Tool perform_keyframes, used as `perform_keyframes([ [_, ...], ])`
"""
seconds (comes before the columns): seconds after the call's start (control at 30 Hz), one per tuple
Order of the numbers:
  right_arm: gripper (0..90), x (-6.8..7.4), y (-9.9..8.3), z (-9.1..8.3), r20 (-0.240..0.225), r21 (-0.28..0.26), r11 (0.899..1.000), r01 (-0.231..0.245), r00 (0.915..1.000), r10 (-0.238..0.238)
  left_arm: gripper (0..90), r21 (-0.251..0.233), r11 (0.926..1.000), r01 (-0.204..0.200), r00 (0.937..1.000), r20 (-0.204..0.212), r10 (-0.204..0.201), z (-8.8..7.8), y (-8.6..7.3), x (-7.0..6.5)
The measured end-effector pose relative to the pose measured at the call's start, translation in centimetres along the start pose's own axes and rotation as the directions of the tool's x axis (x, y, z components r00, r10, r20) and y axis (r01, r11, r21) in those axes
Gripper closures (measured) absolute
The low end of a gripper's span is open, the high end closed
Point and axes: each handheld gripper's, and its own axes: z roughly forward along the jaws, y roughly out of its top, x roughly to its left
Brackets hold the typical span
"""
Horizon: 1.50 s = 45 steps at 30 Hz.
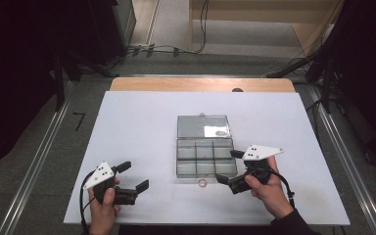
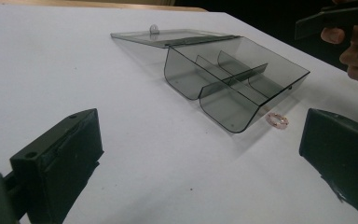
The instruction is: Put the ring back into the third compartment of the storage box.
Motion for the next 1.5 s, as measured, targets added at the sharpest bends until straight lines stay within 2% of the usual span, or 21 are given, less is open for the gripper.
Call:
perform_keyframes([
  [0.07,1.7,0.3,0.0,0.3,0.004,0.000,1.000,0.004,1.0000,-0.004,0.0,0.000,1.0000,-0.009,0.9999,0.008,0.009,-0.2,0.0,0.1],
  [0.13,1.7,0.6,0.0,0.6,-0.008,0.008,1.000,0.012,0.9999,-0.012,0.0,0.007,0.9999,-0.013,0.9999,-0.003,0.013,-0.3,0.0,0.2],
  [0.3,2.1,1.2,-0.1,1.1,-0.032,0.017,1.000,0.016,0.9994,-0.016,0.0,-0.001,1.0000,0.000,1.0000,-0.004,0.000,-0.5,-0.2,0.4],
  [0.47,4.4,1.7,-0.3,1.9,-0.056,0.034,0.999,0.027,0.9981,-0.025,0.0,0.022,0.9997,0.006,0.9999,0.012,-0.006,0.0,-0.4,0.6],
  [0.6,14.8,2.2,-0.3,2.1,-0.064,0.031,0.999,0.027,0.9977,-0.025,0.0,0.010,0.9998,0.018,0.9997,0.017,-0.018,-0.1,-0.5,0.7],
  [0.73,19.7,2.7,-0.3,2.5,-0.087,0.029,0.999,0.046,0.9953,-0.044,0.0,0.005,0.9997,0.023,0.9995,0.023,-0.023,-0.1,-0.6,0.7],
  [0.8,23.3,2.9,-0.4,2.7,-0.091,0.043,0.998,0.043,0.9951,-0.039,0.0,0.008,0.9998,0.020,0.9996,0.022,-0.020,-0.1,-0.6,0.7],
  [0.97,37.3,3.1,-0.6,3.2,-0.079,0.058,0.997,0.043,0.9962,-0.039,0.0,0.014,0.9998,0.017,0.9996,0.024,-0.017,0.0,-0.6,0.7],
  [1.37,51.0,3.7,-1.0,4.0,-0.067,0.081,0.993,0.085,0.9946,-0.079,0.0,0.019,0.9998,0.010,0.9997,0.022,-0.010,0.1,-0.6,0.6],
  [1.5,58.2,3.7,-1.3,4.4,-0.075,0.092,0.993,0.078,0.9946,-0.071,0.0,0.019,0.9998,0.010,0.9997,0.021,-0.010,0.1,-0.6,0.6],
])
